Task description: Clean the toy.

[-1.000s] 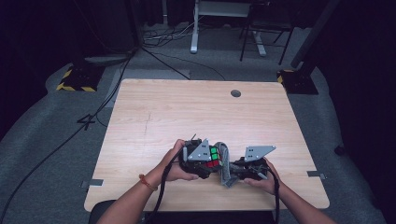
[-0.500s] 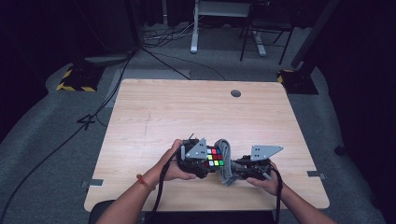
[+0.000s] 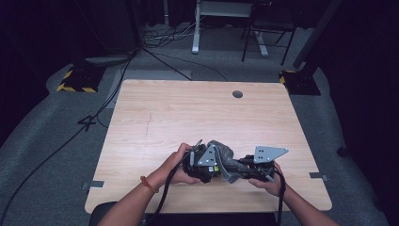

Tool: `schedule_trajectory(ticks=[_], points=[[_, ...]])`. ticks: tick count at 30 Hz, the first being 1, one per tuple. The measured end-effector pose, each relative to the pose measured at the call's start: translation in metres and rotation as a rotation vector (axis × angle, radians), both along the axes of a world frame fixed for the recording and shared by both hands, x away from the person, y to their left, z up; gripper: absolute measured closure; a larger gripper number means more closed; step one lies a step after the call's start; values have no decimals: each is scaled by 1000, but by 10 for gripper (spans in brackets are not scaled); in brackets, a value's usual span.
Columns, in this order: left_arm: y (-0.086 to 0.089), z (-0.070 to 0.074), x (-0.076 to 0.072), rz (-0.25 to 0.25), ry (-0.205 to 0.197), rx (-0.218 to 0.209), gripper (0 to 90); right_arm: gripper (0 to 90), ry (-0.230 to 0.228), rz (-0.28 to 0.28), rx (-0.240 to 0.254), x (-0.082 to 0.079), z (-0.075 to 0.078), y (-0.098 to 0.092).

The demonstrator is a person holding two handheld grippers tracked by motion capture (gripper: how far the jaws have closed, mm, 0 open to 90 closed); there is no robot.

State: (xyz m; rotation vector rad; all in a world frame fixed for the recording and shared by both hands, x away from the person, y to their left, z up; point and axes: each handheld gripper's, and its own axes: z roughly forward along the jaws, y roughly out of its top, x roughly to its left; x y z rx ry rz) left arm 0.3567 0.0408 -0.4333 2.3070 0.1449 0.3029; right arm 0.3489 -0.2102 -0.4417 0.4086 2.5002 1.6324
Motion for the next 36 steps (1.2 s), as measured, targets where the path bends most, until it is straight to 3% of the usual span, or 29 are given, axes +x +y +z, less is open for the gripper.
schedule_trajectory(ticks=[5,8,13,15,17,20,23,29,32,36], points=[[3,5,-1,-14,1,-47,332,778,16,-37,-35,4,-6,-2],[3,7,-3,-22,-12,-52,332,778,36,-37,-88,6,-13,1],[7,14,-4,-26,-8,-121,332,777,64,-7,-160,5,-28,11],[8,14,-4,-23,0,-137,331,777,55,2,-160,4,-27,13],[10,13,-1,-21,25,-157,329,777,55,6,-123,4,-23,11],[8,7,1,-18,38,-127,327,778,32,1,-82,1,-16,8],[5,7,-1,-19,25,-101,329,779,26,-5,-53,1,-12,3],[2,6,-2,-10,7,-58,330,781,-7,-12,-31,-1,-2,-1],[-2,3,-4,-10,-13,-17,331,781,-16,-7,-22,-3,1,-1],[-1,3,-5,-6,-18,-12,332,781,-40,-7,-37,-6,3,2]])
